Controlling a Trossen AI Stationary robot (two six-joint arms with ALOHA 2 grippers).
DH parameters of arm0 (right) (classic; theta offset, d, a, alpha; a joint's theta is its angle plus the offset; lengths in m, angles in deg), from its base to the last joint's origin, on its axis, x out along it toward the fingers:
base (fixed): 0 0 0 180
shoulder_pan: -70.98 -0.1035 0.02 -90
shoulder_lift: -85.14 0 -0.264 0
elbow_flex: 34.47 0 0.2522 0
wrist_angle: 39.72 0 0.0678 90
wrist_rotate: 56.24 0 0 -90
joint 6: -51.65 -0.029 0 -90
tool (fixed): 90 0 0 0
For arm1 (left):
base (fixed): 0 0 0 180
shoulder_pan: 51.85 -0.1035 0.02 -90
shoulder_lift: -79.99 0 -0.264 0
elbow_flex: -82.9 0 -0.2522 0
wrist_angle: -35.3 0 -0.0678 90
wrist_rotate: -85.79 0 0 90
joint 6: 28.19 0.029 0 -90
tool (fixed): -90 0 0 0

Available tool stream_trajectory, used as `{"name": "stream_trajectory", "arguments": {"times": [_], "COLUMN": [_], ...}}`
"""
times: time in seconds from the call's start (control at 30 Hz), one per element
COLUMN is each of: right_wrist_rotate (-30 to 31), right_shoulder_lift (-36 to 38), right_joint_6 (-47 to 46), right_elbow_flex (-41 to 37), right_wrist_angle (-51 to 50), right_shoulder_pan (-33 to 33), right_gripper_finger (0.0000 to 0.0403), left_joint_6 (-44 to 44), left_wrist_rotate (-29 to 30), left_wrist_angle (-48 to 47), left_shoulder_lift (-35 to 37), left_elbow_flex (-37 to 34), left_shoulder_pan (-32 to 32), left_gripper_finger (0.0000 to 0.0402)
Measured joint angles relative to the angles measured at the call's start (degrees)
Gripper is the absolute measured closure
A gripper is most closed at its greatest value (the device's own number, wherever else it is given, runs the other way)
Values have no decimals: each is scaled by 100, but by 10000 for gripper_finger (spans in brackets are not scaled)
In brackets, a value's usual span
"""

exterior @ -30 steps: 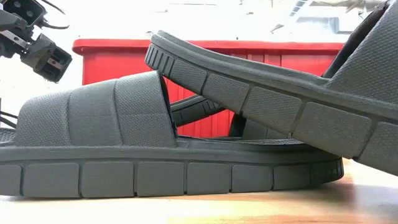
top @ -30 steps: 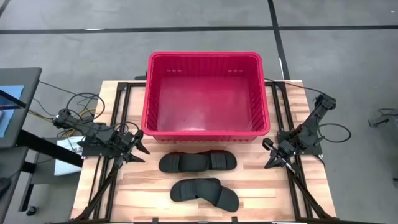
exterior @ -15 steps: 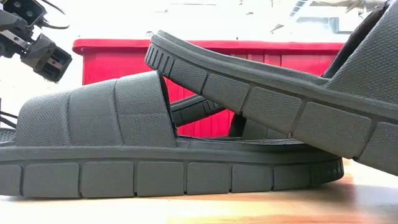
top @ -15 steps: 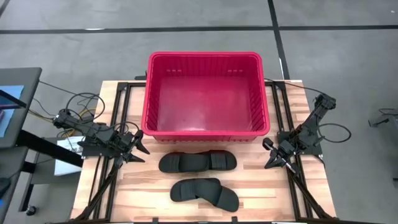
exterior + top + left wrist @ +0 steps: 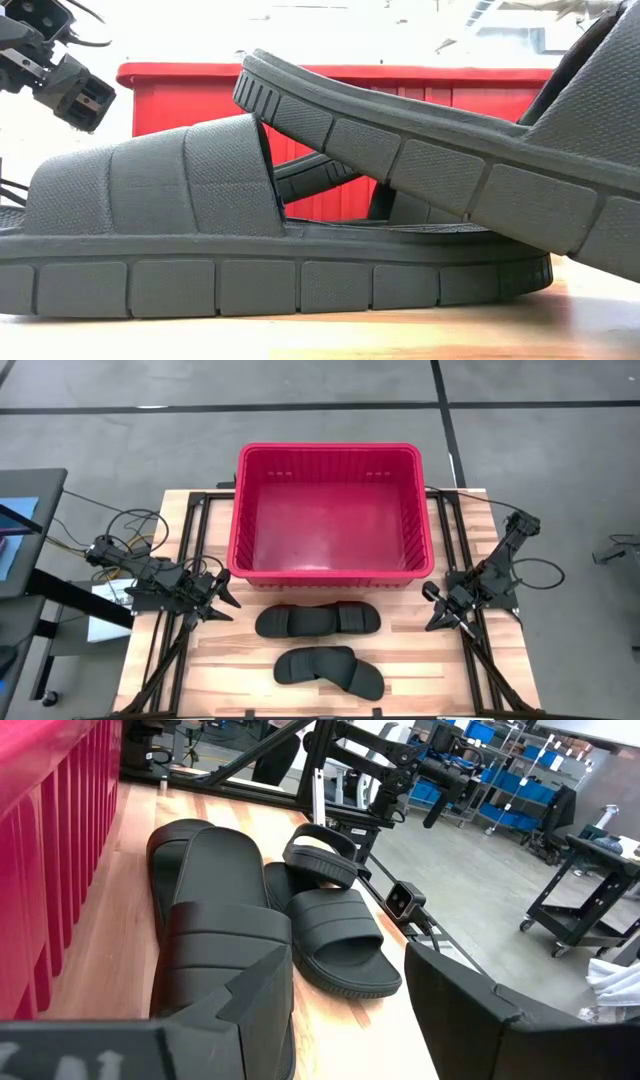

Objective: Pick and place slides into bin

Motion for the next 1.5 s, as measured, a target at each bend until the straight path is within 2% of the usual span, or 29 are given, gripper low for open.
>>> {"name": "stream_trajectory", "arguments": {"times": [1.07, 1.13, 1.27, 1.33, 1.43, 1.5], "right_wrist_rotate": [0, -2, 0, 0, 0, -2], "right_shoulder_lift": [0, 0, -1, 0, 0, -1], "right_joint_6": [-1, 0, 0, 0, 0, -1], "right_elbow_flex": [2, 2, 2, 2, 2, 2], "right_wrist_angle": [0, 0, 2, 2, 0, 2], "right_shoulder_pan": [1, 0, 2, 1, 2, 0], "right_gripper_finger": [403, 403, 403, 403, 403, 403], "left_joint_6": [130, -192, -1649, -1938, -2447, -3266], "left_wrist_rotate": [13, 15, 41, 141, 793, 1341], "left_wrist_angle": [3, 30, 163, 200, 243, 265], "left_shoulder_lift": [-1, -1, -1, -1, -1, -1], "left_elbow_flex": [1, -1, -15, -21, -27, -27], "left_shoulder_pan": [0, 0, -1, 0, 0, 0], "left_gripper_finger": [214, 214, 214, 214, 214, 214]}}
